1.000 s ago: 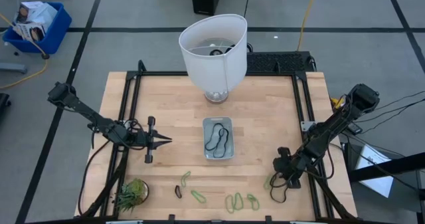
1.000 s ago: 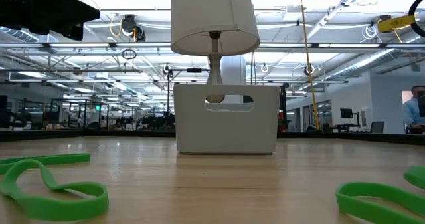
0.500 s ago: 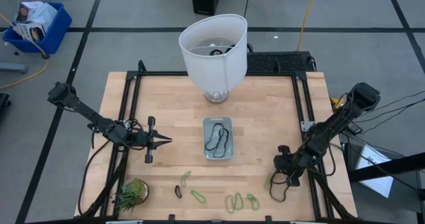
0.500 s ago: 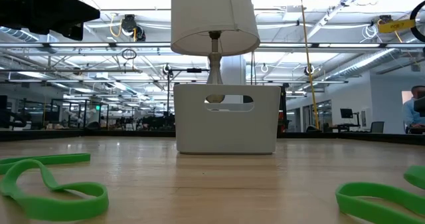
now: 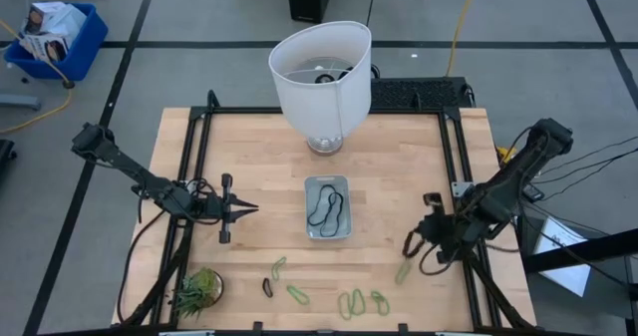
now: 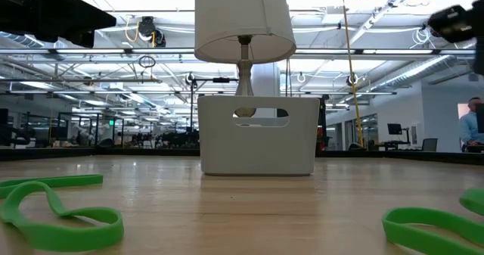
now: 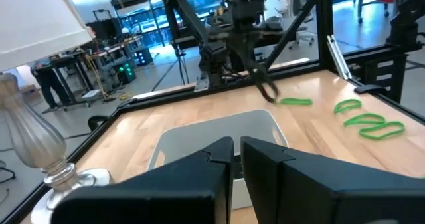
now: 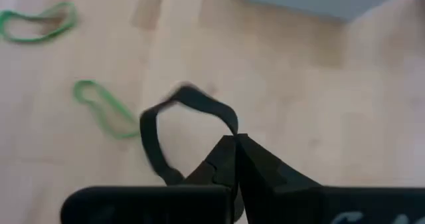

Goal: Pick and place rubber bands into bin
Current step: Put the black rubber band into the gray bin

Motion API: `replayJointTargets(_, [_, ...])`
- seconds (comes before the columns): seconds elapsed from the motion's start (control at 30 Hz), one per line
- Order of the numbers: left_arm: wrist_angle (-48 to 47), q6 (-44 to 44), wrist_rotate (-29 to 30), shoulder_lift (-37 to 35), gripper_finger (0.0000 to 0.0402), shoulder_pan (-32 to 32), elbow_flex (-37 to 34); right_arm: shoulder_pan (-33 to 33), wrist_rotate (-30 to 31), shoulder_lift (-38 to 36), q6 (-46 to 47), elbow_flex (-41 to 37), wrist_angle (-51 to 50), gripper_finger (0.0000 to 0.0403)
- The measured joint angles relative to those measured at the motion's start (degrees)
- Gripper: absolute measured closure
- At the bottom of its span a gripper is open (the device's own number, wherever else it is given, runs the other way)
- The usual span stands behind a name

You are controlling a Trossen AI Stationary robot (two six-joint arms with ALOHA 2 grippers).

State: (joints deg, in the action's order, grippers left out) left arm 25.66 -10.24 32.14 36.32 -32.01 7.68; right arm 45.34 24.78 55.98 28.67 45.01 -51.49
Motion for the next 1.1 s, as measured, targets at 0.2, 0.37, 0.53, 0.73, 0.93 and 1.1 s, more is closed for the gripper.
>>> replayJointTargets(0.2, [-0.1, 0.0, 0.0, 0.0, 0.0364, 0.0, 0.0, 0.0, 10.4, -11.9, -8.5, -2.9, 5.6, 0.0402])
replayJointTargets(0.37, [-0.1, -0.6, 0.0, 0.0, 0.0364, 0.0, 0.0, -2.4, 11.1, -21.6, -19.8, -10.0, 23.0, 0.0402])
replayJointTargets(0.53, [-0.1, -1.5, 0.0, 0.0, 0.0364, 0.0, 0.0, -8.7, 4.0, -24.3, -27.6, -17.2, 35.3, 0.0402])
replayJointTargets(0.73, [-0.1, -2.1, 0.0, 0.0, 0.0364, 0.0, 0.0, -20.6, -8.5, -24.5, -30.3, -25.3, 48.0, 0.0402])
replayJointTargets(0.93, [-0.1, -2.1, 0.2, 0.0, 0.0364, 0.0, 0.0, -31.2, -20.1, -22.6, -32.3, -28.7, 59.0, 0.0403])
replayJointTargets(1.1, [-0.1, -2.4, 2.5, 0.0, 0.0364, 0.0, 0.0, -37.6, -29.6, -16.6, -34.1, -28.7, 72.0, 0.0403])
